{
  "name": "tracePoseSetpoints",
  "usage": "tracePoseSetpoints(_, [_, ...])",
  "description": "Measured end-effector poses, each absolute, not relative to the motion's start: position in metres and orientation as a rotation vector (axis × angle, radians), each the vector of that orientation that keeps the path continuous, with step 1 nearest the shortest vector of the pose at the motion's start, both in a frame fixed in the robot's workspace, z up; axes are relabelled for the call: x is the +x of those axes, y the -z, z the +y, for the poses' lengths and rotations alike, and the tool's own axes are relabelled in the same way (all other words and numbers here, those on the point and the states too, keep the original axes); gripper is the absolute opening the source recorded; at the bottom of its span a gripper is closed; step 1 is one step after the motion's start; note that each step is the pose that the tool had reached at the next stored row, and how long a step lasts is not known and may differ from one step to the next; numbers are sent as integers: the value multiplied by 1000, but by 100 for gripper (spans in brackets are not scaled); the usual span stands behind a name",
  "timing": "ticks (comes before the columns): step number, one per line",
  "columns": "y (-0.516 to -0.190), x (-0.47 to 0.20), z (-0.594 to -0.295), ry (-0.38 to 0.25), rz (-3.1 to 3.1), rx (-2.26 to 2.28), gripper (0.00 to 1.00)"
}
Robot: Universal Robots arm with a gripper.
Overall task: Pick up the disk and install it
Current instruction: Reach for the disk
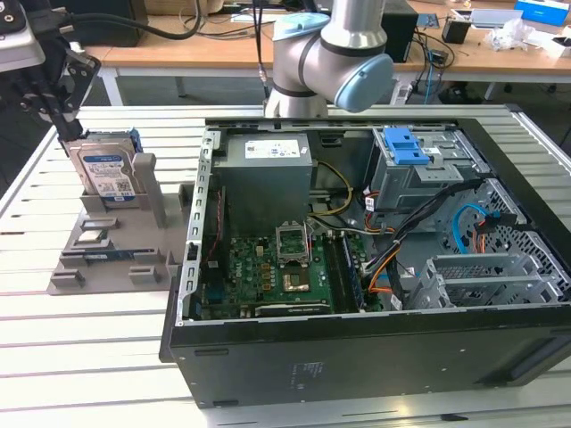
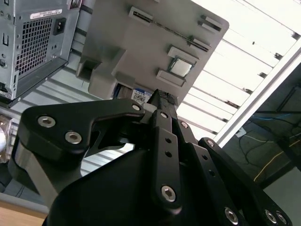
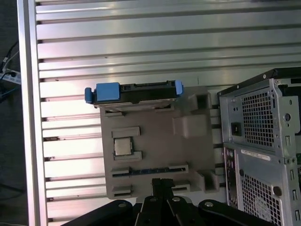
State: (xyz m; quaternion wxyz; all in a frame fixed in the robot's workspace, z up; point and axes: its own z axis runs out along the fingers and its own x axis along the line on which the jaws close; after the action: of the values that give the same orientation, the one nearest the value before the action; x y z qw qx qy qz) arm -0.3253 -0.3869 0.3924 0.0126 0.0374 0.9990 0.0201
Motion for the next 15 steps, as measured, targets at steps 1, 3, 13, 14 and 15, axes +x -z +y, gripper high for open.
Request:
tracePoseSetpoints(1, [-392,-328,-387,-63,3114,116,11])
tracePoseSetpoints(3, [-392,-331,-386,-62,3114,116,11])
tracePoseSetpoints(13, [-392,-343,-383,-62,3114,116,11])
tracePoseSetpoints(14, [-392,-344,-383,-62,3114,116,11])
tracePoseSetpoints(15, [-392,-345,-382,-62,3114,116,11])
